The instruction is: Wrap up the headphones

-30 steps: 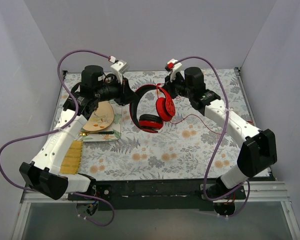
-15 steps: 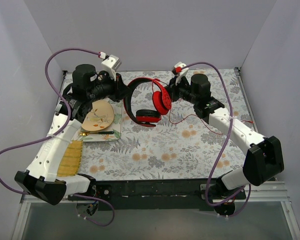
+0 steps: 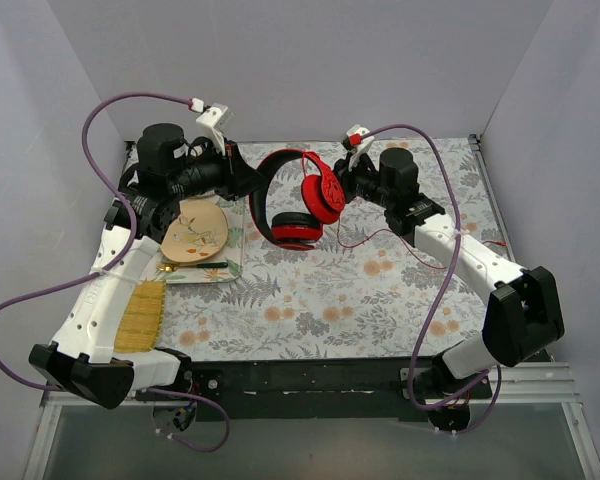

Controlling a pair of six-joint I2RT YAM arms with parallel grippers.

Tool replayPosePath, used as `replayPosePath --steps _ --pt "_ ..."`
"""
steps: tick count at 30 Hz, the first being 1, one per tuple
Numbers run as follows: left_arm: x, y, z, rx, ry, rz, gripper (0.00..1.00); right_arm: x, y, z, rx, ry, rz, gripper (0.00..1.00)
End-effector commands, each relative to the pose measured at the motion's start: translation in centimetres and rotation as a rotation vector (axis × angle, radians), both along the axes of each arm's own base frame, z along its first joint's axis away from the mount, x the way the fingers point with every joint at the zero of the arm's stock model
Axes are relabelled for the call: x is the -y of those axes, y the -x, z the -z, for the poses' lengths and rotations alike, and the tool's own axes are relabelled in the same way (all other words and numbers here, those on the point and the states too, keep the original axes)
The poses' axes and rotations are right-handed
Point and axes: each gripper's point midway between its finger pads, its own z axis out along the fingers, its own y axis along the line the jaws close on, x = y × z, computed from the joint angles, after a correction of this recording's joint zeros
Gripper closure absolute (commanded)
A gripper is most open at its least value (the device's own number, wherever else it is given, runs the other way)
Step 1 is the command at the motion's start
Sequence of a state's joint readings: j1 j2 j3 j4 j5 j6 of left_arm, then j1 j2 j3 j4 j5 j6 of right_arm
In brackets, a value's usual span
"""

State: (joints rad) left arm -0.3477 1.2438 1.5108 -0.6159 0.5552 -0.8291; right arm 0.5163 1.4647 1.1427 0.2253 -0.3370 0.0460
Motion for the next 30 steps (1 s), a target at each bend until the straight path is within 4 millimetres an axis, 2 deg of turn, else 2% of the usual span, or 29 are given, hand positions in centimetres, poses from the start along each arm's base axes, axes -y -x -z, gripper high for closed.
replayPosePath --steps 1,2,4,5,9,15,17,20,21,23,24,27,28,29,30 --pt "0.9 1.7 -8.1 0.101 0.191 0.066 1.0 -2.0 0.0 0.1 -0.03 -0.073 -0.089 0.57" --pt "0.8 1.8 -9.5 0.116 0.211 0.06 1.0 -2.3 -0.1 0.0 -0.017 -0.086 -0.095 0.55" --pt "0.6 1.3 -10.5 0.129 0.222 0.027 1.0 -2.7 -0.4 0.8 -0.03 -0.094 -0.101 0.49" --pt "0.4 1.3 -11.6 0.151 0.232 0.014 1.0 -2.9 -0.6 1.0 -0.022 -0.101 -0.105 0.48" --pt "-0.6 0.8 -14.0 0.174 0.271 -0.056 1.0 -3.6 -1.1 2.9 -0.05 -0.1 -0.121 0.47" --pt "-3.1 -0.7 -16.4 0.186 0.339 -0.191 1.0 -3.1 -0.6 8.5 -0.151 -0.038 -0.095 0.48" --pt "-3.6 -1.1 -16.9 0.185 0.355 -0.225 1.0 -2.7 -0.3 9.6 -0.169 -0.026 -0.087 0.48" --pt "-4.1 -1.6 -17.7 0.193 0.375 -0.246 1.0 -2.2 0.3 11.3 -0.197 -0.007 -0.078 0.57" --pt "-4.1 -2.0 -17.7 0.187 0.379 -0.252 1.0 -2.1 0.4 11.7 -0.205 -0.002 -0.076 0.65" --pt "-4.8 -2.5 -18.0 0.175 0.401 -0.29 1.0 -2.0 0.7 12.6 -0.227 0.013 -0.072 0.73" --pt "-5.8 -3.2 -18.0 0.17 0.412 -0.341 1.0 -1.9 0.8 12.9 -0.237 0.023 -0.068 0.82" --pt "-7.5 -5.1 -17.1 0.112 0.447 -0.456 1.0 -2.1 2.0 14.6 -0.289 0.098 -0.048 0.96" --pt "-8.3 -6.2 -16.5 0.098 0.452 -0.514 1.0 -2.0 2.1 15.0 -0.281 0.138 -0.038 0.98" --pt "-8.8 -6.8 -16.1 0.082 0.459 -0.546 1.0 -2.7 3.5 15.7 -0.309 0.183 -0.06 0.99" --pt "-9.3 -7.3 -15.9 0.06 0.482 -0.58 1.0 -3.0 3.9 16.1 -0.319 0.207 -0.064 0.99"
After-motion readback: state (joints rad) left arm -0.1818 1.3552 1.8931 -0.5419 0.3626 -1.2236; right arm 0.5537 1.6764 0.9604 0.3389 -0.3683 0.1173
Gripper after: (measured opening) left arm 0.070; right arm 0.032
